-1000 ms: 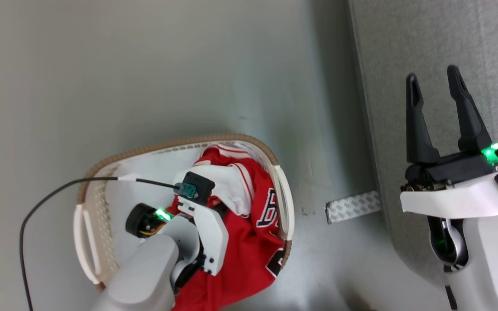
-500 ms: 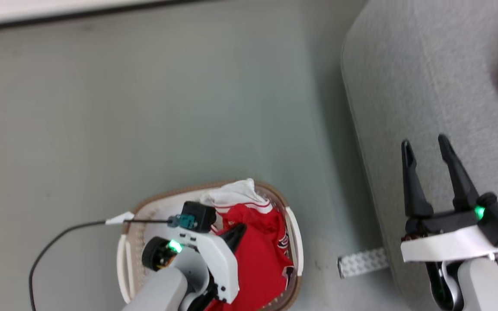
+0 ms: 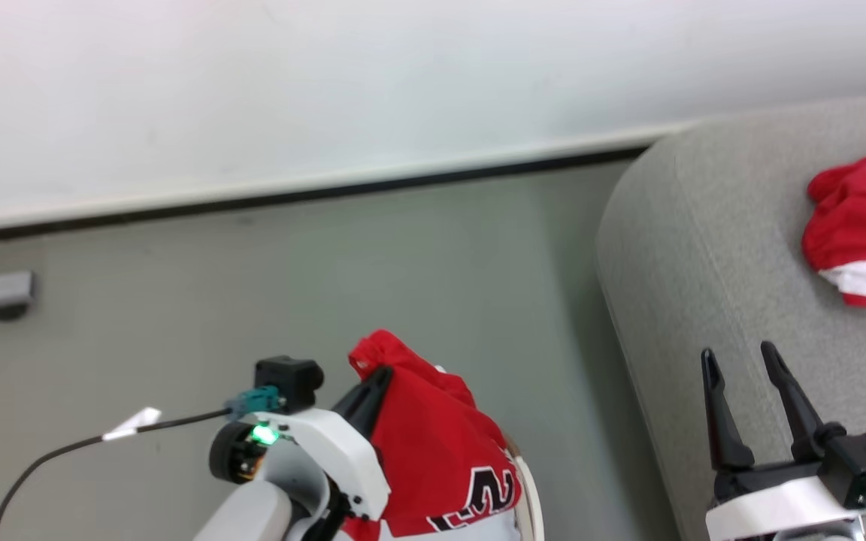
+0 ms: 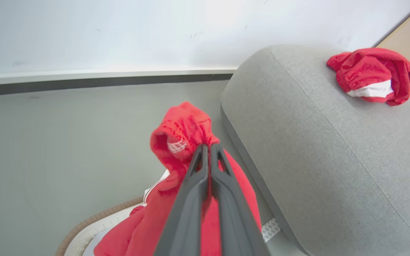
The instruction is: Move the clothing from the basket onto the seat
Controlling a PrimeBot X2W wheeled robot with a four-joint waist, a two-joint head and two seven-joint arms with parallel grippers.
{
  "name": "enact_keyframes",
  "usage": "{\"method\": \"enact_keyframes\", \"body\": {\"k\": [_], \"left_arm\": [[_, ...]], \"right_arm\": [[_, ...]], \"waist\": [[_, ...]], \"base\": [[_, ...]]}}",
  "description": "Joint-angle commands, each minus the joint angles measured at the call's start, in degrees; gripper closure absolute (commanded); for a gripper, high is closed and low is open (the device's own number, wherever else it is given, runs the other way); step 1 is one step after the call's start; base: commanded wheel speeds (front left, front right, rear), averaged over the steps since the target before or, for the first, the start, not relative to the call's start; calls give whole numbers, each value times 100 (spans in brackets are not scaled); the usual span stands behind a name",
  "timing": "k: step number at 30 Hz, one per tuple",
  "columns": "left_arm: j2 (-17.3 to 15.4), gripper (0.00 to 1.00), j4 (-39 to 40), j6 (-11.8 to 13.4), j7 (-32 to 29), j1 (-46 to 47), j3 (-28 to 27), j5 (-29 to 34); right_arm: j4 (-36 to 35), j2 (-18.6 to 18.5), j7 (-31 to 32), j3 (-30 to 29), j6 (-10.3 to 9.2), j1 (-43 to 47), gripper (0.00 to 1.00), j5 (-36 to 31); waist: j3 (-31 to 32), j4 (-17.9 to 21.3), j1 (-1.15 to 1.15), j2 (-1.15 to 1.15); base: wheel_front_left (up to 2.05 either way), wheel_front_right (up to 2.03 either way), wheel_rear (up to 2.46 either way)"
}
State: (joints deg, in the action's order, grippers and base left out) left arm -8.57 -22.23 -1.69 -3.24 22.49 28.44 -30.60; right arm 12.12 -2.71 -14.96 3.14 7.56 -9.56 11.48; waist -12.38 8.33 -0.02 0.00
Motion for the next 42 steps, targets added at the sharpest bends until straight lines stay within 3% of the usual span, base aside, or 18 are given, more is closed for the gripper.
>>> {"method": "enact_keyframes", "body": {"k": [1,13,26,30,35,42], "left_arm": [[-76,100,161,61,59,-99,-64,-92],[-461,100,1231,502,136,-213,-394,36],[-709,100,1717,681,-21,-151,-520,66],[-683,100,1842,677,-63,-163,-471,40],[-718,100,1930,631,-128,-174,-394,26],[-671,100,2036,439,-152,-80,-170,27]], "right_arm": [[18,-17,-17,-32,-14,141,0,-64],[51,-16,-17,-105,-14,720,0,-296],[-42,-16,-17,-18,-15,1063,0,-351],[-173,-12,-17,345,-15,1083,0,-150],[-330,-457,-17,1132,-14,803,0,254],[-335,-1653,199,2743,-14,-56,0,1288]], "waist": [[421,-103,2,0],[1270,-161,2,0],[1599,-161,2,0],[1602,-153,2,0],[1586,-131,2,0],[1605,-161,2,0]], "base": [[0,0,0],[0,0,0],[0,0,0],[0,0,0],[0,0,0],[0,0,0]]}}
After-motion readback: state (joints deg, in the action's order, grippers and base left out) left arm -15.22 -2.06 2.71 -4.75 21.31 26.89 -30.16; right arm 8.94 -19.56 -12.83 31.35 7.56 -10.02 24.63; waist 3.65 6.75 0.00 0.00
